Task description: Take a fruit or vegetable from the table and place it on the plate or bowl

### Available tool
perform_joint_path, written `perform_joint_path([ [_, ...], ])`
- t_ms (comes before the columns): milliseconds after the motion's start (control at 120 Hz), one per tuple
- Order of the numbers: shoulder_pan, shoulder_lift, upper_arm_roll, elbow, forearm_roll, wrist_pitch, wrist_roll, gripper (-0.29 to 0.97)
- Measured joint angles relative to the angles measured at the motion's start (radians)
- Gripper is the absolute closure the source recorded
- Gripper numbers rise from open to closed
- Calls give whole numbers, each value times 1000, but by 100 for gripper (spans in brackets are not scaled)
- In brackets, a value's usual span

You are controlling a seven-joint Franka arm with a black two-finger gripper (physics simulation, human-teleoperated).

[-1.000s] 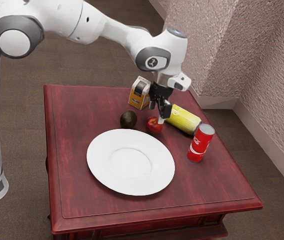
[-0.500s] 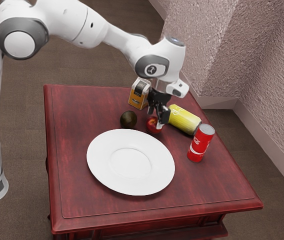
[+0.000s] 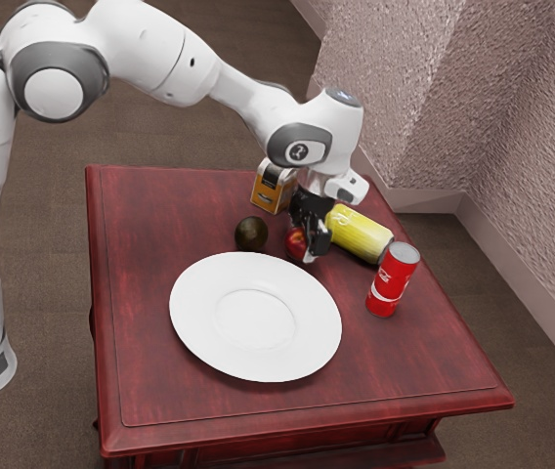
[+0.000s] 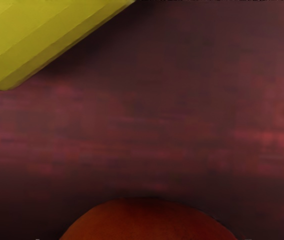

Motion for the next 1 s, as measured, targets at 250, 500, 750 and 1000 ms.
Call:
perform_joint_path([
  [250,-1,-101,-3,-23,1,-13,6,32],
  [500,57,-237,-112,-100,3,-55,28,32],
  [750,-39,-259,-213,-118,3,-93,42,33],
  [1000,-8,-264,-222,-126,2,-104,55,10],
])
